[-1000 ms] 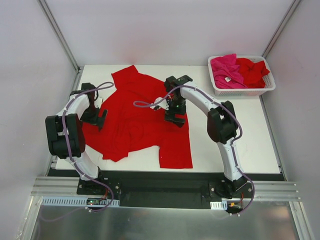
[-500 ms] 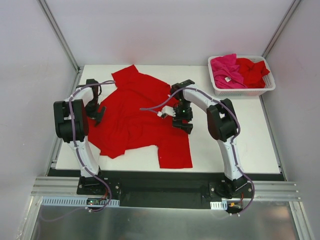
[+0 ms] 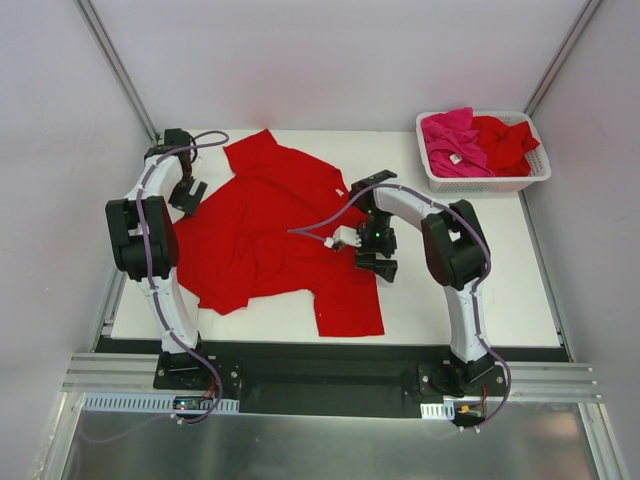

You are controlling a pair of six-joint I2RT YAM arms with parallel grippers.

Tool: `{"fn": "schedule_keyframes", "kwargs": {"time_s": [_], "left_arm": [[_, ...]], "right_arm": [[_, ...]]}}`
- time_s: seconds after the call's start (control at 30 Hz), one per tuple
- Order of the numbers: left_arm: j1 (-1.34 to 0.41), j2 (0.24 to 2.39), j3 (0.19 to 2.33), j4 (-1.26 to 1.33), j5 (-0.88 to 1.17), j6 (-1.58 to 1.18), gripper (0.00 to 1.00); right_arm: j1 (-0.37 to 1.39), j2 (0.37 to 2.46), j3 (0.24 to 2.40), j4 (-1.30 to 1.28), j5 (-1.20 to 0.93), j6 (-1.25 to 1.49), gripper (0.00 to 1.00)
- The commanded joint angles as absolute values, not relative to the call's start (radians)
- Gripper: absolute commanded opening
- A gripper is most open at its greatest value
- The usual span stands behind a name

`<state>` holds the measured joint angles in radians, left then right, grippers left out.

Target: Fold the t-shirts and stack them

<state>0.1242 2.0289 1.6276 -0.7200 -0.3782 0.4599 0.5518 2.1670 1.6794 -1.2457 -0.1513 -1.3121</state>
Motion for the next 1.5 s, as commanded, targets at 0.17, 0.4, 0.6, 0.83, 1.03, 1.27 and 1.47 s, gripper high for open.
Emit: {"fn": "schedule_keyframes", "kwargs": {"time_s": [0.17, 0.4, 0.6, 0.83, 1.03, 1.27, 1.47], "left_arm": [[0.118, 1.996, 1.664, -0.733, -0.376, 0.499, 0.98], [0.124, 2.01, 1.625, -0.733, -0.423, 0.436, 0.98], [0.133, 1.967, 1.568, -0.732, -0.439, 0.451, 0.98], [0.15, 1.872, 1.54, -0.733, -0.442, 0.472, 0.98], [0.15, 1.803, 1.537, -0.735, -0.443, 0.486, 0.98], [0.149, 1.753, 1.514, -0.735, -0.443, 0.488, 0.99], [0.149, 1.721, 1.471, -0.735, -0.449, 0.494, 0.99]], "right_arm": [[0.534, 2.023, 1.79, -1.175, -0.204, -1.2, 0.96], [0.54, 2.192, 2.028, -1.235, -0.429, -1.146, 0.96], [0.563, 2.253, 2.01, -1.299, -0.525, -1.193, 0.96], [0.566, 2.289, 1.939, -1.324, -0.465, -1.253, 0.96], [0.552, 2.272, 1.846, -1.38, -0.396, -1.279, 0.96], [0.551, 2.223, 1.686, -1.365, -0.423, -1.275, 0.96], [0.555, 2.184, 1.502, -1.329, -0.457, -1.238, 0.96]]}}
